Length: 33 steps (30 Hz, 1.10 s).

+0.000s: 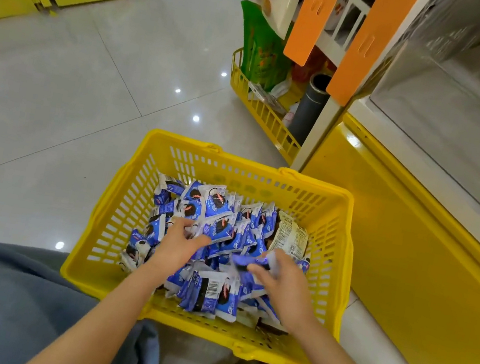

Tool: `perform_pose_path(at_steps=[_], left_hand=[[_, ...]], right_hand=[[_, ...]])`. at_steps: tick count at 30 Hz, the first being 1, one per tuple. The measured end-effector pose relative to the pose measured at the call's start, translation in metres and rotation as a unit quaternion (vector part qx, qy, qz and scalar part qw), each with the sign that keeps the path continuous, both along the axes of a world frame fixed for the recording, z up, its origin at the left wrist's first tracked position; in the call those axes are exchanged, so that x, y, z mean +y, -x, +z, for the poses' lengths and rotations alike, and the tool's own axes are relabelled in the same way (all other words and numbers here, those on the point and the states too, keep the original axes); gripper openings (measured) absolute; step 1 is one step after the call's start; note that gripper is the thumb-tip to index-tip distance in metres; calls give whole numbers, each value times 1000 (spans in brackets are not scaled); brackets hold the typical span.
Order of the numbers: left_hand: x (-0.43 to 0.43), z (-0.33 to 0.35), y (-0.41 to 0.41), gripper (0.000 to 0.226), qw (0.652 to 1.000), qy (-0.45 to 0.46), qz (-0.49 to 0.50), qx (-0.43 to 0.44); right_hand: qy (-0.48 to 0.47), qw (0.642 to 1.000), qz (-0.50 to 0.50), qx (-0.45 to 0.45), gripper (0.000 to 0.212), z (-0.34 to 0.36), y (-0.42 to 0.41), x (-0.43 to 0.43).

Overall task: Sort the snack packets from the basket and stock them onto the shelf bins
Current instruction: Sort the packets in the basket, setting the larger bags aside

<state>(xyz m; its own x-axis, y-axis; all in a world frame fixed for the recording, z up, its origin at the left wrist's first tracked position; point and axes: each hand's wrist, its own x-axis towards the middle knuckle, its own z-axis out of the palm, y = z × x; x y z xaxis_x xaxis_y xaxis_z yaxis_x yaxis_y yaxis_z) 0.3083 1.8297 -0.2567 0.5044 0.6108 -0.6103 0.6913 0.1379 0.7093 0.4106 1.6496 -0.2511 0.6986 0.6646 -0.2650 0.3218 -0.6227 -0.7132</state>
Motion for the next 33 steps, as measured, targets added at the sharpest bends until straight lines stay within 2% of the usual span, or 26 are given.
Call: perform_pose_path(at_steps=[2,4,5,7,9,13,16,18,25,27,29,31,33], left_hand=[[-20,15,-10,50,993,113,24,-26],[-41,29,-15,42,973,215,42,-67],[-50,37,-17,35,955,272,59,-101],[-62,48,-18,41,904,382,117,-153],[-68,51,-16,47,871,426,169,-178],[-72,55,-8,36,859,425,188,-214],[-68,55,-8,38,844,454,148,-245],[-62,51,-11,42,845,460,117,-247],[-45,36,-31,40,838,480,94,-244],[-39,35,-39,39,853,465,85,-222],[-33,36,-47,32,891,414,101,-156],[-23,34,-54,27,913,373,132,-100],[-13,32,-57,36,921,352,150,-71]], right_hand=[[-64,990,-110,54,24,12,-4,-2],[-120,966,-197,117,25,22,0,-2],[-129,956,-230,130,26,25,3,0],[-117,946,-278,121,28,30,11,1],[-130,938,-303,109,23,37,19,0],[-169,949,-253,79,14,52,40,0],[-189,961,-190,76,9,55,42,-3],[-201,965,-134,98,6,55,35,-7],[-164,984,13,71,24,45,-20,-11],[-162,983,36,79,23,39,-35,-8],[-148,985,34,82,20,26,-48,-2],[-85,994,21,64,15,7,-55,4],[18,995,24,93,24,-14,-57,6]])
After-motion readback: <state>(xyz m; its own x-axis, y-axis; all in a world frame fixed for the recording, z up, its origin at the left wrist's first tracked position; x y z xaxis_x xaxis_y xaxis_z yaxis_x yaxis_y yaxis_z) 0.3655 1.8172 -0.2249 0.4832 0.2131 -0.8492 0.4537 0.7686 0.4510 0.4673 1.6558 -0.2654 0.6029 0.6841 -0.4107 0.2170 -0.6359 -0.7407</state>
